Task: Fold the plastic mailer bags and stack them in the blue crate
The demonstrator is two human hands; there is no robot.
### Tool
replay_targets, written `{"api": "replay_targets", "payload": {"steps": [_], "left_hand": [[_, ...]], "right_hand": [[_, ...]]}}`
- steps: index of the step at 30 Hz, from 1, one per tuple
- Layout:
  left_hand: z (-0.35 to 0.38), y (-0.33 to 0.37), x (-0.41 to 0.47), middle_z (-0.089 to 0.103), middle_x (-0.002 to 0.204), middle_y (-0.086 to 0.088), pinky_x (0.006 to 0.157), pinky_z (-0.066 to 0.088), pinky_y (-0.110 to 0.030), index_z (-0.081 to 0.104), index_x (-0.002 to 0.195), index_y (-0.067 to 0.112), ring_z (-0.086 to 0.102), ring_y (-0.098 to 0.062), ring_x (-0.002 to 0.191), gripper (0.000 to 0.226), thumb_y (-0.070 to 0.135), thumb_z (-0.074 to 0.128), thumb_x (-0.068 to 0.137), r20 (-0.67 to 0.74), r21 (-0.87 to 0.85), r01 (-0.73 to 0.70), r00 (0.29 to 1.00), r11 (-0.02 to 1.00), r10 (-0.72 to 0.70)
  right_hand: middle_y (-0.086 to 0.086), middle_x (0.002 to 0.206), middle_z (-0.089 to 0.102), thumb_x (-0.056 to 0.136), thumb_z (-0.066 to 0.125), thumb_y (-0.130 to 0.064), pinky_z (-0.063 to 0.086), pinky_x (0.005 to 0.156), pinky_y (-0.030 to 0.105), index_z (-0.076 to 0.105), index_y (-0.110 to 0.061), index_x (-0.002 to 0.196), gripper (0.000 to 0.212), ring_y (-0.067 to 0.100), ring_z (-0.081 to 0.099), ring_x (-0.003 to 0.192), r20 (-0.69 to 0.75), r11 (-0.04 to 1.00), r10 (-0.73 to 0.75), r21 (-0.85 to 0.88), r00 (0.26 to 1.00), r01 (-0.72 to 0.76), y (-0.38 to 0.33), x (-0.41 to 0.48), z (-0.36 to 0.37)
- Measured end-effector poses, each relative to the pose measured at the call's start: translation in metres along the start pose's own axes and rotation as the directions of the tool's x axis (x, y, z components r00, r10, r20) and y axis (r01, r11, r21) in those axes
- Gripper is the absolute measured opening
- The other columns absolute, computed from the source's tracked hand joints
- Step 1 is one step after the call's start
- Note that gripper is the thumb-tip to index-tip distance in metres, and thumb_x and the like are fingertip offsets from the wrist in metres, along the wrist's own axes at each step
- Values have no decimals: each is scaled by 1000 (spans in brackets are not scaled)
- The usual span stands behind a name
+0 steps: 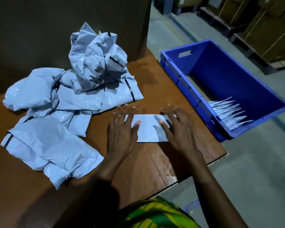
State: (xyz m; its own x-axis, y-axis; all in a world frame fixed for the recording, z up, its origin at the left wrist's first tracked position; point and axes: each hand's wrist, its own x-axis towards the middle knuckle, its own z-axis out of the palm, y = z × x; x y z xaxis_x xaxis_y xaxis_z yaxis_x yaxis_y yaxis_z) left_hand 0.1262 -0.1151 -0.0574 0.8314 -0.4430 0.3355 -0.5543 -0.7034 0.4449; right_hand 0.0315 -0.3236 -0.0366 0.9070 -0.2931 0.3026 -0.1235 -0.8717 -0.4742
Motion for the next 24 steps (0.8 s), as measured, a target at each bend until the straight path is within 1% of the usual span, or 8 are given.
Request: {"api": "replay_targets", "payload": {"steps": [1,2,3,6,12,16,20,24], "left_hand": [[6,8,-6,26,169,-10,127,18,-52,34,161,18,18,-33,158,60,48,38,109,71,78,-55,996,995,49],[13,11,-12,13,173,-8,128,12,-55,22,165,20,6,-33,160,66,55,31,109,125,158,-107,988,982,88],[20,11,-16,6,174,-8,127,11,-59,15,166,20,1,-34,160,70,59,25,109,164,228,-145,980,963,109],[23,8,-21,3,174,-9,124,13,-64,10,166,17,-1,-39,159,74,61,23,108,194,293,-159,975,943,104],[26,9,-26,6,174,-5,123,15,-64,14,166,23,1,-39,159,67,56,26,109,206,312,-149,975,939,86],[29,11,-18,11,173,-4,123,15,-65,21,165,26,2,-39,159,62,54,26,110,208,281,-117,976,953,58],[28,10,-12,6,174,-5,123,9,-66,19,166,27,-3,-40,159,63,55,25,109,241,276,-113,970,955,45],[26,10,-20,4,174,-2,122,9,-69,15,166,32,-3,-41,159,64,59,21,108,250,320,-92,968,943,9]], "right_hand": [[-1,159,45,108,49,-46,31,121,49,55,-31,147,42,22,36,151,57,998,-42,-38,997,45,-5,-5,7],[-3,166,37,109,44,-49,25,124,48,49,-35,153,46,20,25,157,107,994,-75,-71,991,83,-8,-9,12],[-4,170,28,110,40,-51,20,126,48,43,-38,157,49,19,16,160,145,988,-90,-109,985,106,-8,-13,17],[-2,174,16,111,36,-52,13,129,50,32,-37,162,54,21,3,162,160,968,-103,-209,982,136,-6,-24,25],[-1,171,27,110,40,-51,15,128,53,40,-29,160,55,23,8,162,126,981,-47,-182,991,70,-8,-33,29],[-3,169,32,107,45,-49,12,129,49,43,-34,158,53,23,13,161,123,983,-17,-182,992,39,-5,-23,34],[-5,168,33,106,46,-50,13,128,47,45,-38,156,52,24,16,160,119,973,11,-229,993,17,-6,-15,37],[-6,169,33,107,43,-52,13,129,48,44,-37,157,52,22,14,161,105,978,14,-209,994,8,-8,-25,36]]}}
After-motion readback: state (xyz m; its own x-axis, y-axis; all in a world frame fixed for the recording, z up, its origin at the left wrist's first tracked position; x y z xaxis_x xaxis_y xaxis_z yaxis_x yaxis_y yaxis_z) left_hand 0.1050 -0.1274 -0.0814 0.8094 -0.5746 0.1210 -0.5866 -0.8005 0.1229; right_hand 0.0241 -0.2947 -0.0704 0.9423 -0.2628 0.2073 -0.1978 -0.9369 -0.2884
